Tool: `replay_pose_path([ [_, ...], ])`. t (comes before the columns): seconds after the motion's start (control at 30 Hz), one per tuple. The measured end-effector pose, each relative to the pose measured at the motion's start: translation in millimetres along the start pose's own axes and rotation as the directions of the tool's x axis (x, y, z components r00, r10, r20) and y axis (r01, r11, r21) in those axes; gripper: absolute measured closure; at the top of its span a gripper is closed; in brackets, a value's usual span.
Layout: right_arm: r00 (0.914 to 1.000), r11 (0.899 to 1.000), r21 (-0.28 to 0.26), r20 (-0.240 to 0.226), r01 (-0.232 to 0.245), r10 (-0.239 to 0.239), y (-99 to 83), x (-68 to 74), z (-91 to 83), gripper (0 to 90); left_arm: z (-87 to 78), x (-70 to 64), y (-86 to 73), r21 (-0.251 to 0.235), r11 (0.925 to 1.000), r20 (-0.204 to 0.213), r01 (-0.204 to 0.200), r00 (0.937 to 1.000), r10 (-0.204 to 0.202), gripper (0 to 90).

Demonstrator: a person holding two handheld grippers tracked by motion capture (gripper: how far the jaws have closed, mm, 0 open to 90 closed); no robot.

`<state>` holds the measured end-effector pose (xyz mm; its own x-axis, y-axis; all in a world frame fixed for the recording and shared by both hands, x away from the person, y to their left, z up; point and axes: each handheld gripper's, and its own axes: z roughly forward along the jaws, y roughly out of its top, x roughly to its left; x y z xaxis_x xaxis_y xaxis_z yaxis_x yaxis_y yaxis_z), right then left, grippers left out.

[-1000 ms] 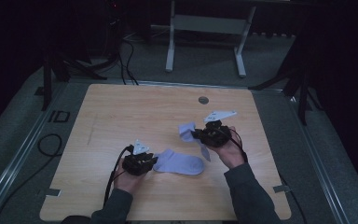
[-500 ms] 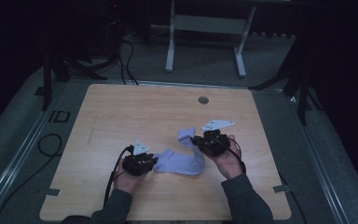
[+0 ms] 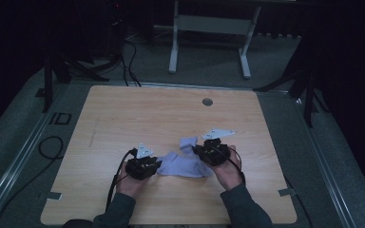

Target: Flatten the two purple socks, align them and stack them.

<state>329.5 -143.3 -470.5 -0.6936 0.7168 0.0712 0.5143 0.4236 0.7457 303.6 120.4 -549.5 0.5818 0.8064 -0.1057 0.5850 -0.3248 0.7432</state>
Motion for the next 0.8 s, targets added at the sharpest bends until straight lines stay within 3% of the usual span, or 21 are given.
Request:
replay_pose_path([
  [0.1,0.9997,1.0,0.007,-0.017,-0.019,0.019,-3.3,1.9,8.8,87.1,-4.2,0.2,0.9,-0.016,0.9999,0.007,0.003,1.0,-0.003,70.8],
  [0.2,0.9981,0.999,0.026,-0.044,-0.042,0.043,-9.0,3.9,22.5,87.0,-11.7,-0.1,3.0,-0.055,0.9984,0.046,0.014,0.9989,-0.012,70.7],
  [0.37,0.9971,0.998,0.035,-0.061,-0.043,0.045,-12.7,5.8,30.6,87.0,-18.6,-3.7,9.1,-0.101,0.9949,0.096,-0.005,0.9953,0.015,70.6],
  [0.63,0.9953,0.999,0.045,-0.091,-0.027,0.031,-17.5,13.8,42.2,87.0,-3.0,-13.4,13.6,-0.056,0.9974,0.132,-0.045,0.9899,0.052,70.1],
  [0.8,0.994,0.998,0.059,-0.108,-0.008,0.014,-20.7,18.8,49.1,87.0,3.8,-14.0,13.6,-0.041,0.9983,0.14,-0.042,0.9891,0.047,69.7],
])
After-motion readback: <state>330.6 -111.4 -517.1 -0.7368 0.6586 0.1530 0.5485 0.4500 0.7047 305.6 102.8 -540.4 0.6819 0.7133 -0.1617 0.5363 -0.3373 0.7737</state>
